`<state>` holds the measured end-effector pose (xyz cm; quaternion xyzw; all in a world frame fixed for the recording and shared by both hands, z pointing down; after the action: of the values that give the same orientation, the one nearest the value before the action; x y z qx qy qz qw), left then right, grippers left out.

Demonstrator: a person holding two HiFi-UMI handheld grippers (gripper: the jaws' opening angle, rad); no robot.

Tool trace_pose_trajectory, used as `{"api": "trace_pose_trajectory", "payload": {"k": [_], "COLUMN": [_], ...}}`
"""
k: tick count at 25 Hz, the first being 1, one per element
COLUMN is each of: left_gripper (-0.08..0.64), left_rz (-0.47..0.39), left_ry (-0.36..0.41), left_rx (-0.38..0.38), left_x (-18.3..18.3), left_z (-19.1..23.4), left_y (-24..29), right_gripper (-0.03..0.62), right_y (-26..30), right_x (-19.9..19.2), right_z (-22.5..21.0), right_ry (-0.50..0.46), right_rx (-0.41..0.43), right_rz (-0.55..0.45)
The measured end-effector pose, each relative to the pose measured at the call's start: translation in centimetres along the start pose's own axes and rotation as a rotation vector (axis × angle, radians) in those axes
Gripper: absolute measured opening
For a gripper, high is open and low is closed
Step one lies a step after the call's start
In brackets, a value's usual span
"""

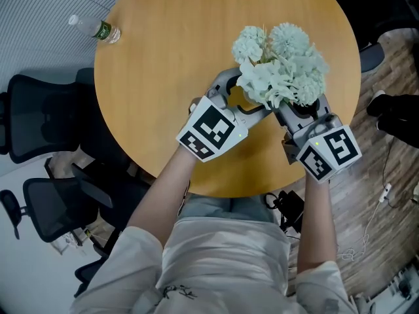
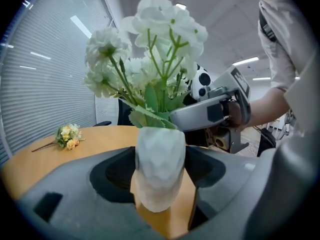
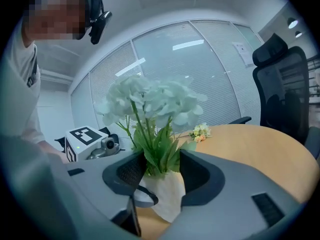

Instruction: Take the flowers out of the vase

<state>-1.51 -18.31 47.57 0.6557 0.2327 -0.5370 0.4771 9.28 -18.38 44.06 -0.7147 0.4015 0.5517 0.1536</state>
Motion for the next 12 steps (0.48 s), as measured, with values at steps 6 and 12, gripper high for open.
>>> {"api": "trace_pose_trajectory", "payload": {"k": [6, 12], "left_gripper": [0.31, 0.31], "left_rz": [0.003, -0.006], "left_ry": [0.002, 0.0], "left_rx": [-0.007, -0.005], "left_x": [0.03, 0.02], "left_z": [0.03, -0.17], "left_y": [-0.03, -0.13], "right_gripper": [0.109, 0.054], "right_y": [0.44, 0.26], "right_x": [0.04, 0.06], "right_z": [0.29, 0.54], "right_ry": [-0.018, -0.027], "right_rx": [0.038, 0.026], "right_rz": [0.01, 0.015]}}
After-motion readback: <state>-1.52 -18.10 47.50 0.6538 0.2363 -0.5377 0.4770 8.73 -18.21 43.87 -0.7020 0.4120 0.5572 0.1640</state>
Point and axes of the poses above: the fingertips, and each gripper's own axes: y forward along the fingers, z to its left, x out of its top, the point moved 7 cm from there along -y, backward along the fingers, and after that the axes turned 1 degree about y, right-handed, at the moved point
